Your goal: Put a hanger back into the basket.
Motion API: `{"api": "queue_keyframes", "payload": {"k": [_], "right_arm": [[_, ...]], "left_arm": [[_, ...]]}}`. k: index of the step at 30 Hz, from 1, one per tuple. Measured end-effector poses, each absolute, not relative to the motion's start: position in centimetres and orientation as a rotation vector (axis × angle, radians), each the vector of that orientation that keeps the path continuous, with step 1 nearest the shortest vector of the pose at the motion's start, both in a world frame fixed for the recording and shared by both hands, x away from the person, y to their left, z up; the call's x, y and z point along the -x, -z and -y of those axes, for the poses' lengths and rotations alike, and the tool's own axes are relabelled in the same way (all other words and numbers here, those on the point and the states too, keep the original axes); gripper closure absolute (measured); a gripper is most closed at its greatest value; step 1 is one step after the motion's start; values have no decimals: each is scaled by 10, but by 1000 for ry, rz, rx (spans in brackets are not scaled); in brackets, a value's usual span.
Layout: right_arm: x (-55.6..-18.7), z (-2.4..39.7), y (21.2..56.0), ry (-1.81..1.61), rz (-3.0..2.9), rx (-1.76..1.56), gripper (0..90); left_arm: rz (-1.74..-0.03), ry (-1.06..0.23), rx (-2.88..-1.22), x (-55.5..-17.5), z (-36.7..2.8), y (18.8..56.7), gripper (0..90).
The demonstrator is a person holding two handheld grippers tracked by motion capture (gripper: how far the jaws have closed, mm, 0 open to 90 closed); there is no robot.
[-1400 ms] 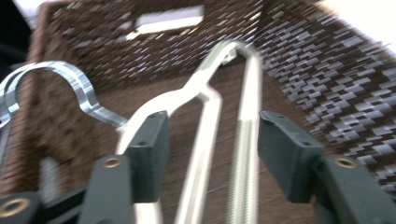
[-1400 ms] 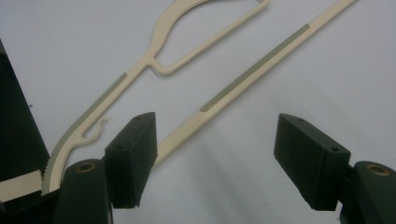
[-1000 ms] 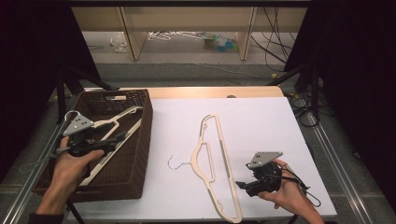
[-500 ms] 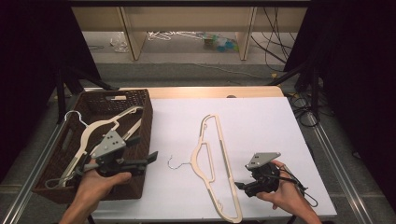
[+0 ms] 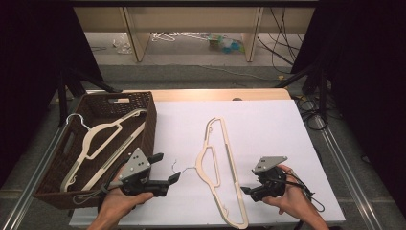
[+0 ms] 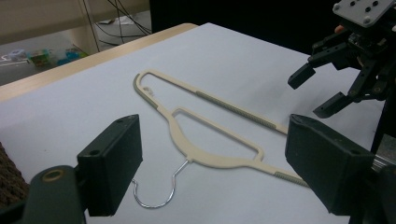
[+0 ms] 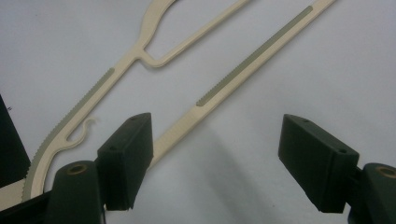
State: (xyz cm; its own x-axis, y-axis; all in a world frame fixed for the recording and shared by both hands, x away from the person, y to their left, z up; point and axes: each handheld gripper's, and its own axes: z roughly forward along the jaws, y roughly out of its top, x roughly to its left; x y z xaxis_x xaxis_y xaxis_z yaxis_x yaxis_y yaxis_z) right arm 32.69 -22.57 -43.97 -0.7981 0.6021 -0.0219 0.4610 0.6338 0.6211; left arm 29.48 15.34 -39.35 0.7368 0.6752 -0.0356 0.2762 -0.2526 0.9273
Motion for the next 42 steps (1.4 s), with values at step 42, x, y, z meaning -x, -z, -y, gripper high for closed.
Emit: {"api": "queue_keyframes", "payload": {"k": [42], "right_arm": [[-366,174,469,-625,-2705,-1036,342]], "left_arm": [[-672,-508,-1870,-271,-150,425,180]]}}
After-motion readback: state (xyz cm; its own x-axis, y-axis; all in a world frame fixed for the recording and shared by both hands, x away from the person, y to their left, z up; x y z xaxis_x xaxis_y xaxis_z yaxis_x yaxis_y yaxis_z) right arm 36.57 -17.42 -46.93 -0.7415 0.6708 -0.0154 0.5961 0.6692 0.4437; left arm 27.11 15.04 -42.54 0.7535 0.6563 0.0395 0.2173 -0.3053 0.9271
